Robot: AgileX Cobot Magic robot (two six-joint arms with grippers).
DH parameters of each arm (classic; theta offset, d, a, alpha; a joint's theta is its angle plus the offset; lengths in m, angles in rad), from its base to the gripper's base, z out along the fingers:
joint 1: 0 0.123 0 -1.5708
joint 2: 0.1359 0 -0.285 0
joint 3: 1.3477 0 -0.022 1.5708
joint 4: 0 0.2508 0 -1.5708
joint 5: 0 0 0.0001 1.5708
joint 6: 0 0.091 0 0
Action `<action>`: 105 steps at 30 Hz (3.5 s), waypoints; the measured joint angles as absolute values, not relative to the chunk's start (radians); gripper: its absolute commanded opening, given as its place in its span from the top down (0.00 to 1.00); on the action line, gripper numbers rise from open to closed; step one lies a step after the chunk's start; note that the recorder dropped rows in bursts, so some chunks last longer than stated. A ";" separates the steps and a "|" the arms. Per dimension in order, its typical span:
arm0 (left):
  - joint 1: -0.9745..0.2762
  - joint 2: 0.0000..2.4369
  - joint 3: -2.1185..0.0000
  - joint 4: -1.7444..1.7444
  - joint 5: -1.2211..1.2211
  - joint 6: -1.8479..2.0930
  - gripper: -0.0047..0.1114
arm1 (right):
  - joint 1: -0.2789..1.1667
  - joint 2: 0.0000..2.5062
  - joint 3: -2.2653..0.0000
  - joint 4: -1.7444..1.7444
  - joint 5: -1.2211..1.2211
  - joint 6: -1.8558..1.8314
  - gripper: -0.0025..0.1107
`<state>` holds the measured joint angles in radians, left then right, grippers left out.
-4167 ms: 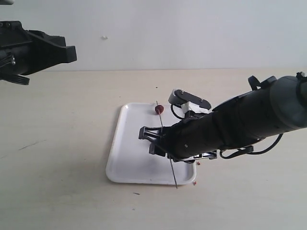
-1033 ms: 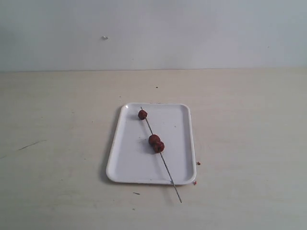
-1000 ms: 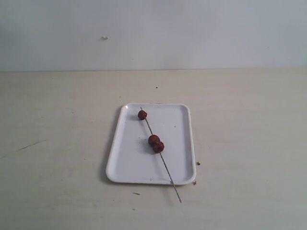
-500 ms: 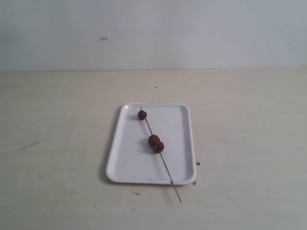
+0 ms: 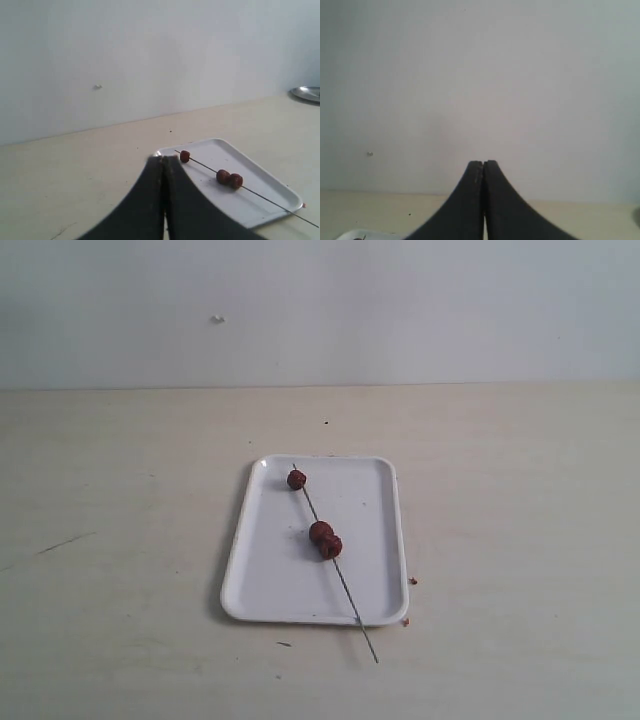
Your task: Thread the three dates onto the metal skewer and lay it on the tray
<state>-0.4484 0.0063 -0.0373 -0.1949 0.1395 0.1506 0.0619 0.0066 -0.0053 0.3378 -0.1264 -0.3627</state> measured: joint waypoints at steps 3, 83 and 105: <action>-0.448 0.006 -0.037 -0.195 0.139 0.151 0.96 | 0.025 0.007 -0.005 0.193 -0.027 -0.203 0.98; -0.005 0.006 0.000 -0.195 0.366 0.151 0.96 | -0.037 0.007 -0.005 0.000 0.272 0.055 0.98; -0.005 0.006 0.000 -0.195 0.366 0.151 0.96 | -0.037 0.007 -0.005 0.000 0.272 0.055 0.98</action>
